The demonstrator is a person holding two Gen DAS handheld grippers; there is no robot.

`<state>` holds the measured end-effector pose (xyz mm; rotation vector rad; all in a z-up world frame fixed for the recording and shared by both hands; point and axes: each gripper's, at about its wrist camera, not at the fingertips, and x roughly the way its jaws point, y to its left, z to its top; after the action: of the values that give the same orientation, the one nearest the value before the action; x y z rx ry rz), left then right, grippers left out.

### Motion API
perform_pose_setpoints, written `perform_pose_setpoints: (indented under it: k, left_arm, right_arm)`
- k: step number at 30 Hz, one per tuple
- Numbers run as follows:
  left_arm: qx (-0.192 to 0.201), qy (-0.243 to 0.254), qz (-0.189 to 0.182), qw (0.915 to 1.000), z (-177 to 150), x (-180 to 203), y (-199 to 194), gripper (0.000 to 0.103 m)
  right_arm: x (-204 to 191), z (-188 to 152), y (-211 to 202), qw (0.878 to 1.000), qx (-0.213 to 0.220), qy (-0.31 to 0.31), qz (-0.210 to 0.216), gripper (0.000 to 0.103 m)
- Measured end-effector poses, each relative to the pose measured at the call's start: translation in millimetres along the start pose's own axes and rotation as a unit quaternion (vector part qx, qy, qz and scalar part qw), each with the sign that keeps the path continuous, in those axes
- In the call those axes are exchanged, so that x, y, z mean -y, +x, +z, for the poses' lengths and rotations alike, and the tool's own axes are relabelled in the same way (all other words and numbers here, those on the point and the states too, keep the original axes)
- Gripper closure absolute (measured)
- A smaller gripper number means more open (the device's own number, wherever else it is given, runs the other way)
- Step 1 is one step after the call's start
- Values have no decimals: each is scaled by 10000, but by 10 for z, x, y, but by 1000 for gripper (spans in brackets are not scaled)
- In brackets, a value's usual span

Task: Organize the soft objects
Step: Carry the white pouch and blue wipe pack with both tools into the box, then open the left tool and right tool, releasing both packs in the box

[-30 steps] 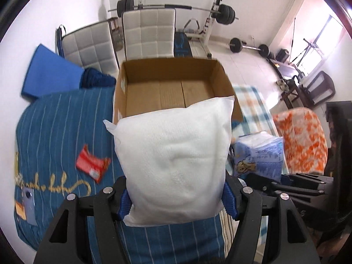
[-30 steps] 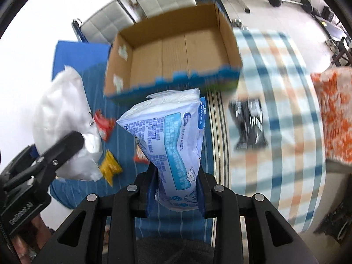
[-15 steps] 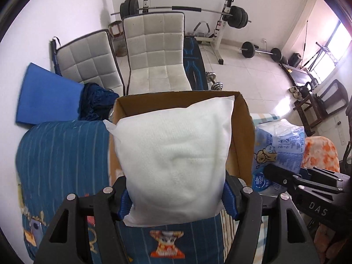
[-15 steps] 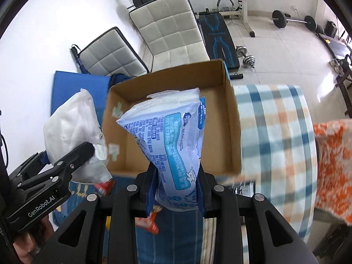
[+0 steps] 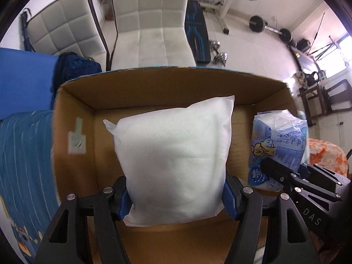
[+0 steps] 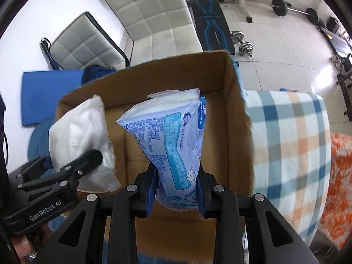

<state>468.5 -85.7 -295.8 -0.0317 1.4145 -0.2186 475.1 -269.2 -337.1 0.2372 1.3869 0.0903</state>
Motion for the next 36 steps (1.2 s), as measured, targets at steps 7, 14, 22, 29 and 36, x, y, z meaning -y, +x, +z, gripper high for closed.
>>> perform_pose_setpoints:
  k: [7, 14, 22, 29, 36]
  left_arm:
    - [-306, 100, 222, 9992, 273, -101, 391, 39]
    - [-431, 145, 227, 9987, 290, -104, 548, 39]
    - [-532, 18, 115, 9985, 320, -116, 655, 36]
    - [-713, -336, -66, 9969, 334, -154, 748, 35]
    - [-814, -603, -145, 9947, 343, -233, 691, 33]
  right_arm:
    - [27, 242, 572, 9993, -348, 29, -163, 71]
    - [55, 282, 747, 9987, -463, 72, -178, 70]
    - [9, 172, 791, 9982, -537, 52, -256, 69]
    - [-29, 204, 794, 9977, -617, 90, -246, 62]
    - [-86, 135, 762, 9974, -686, 65, -204, 51]
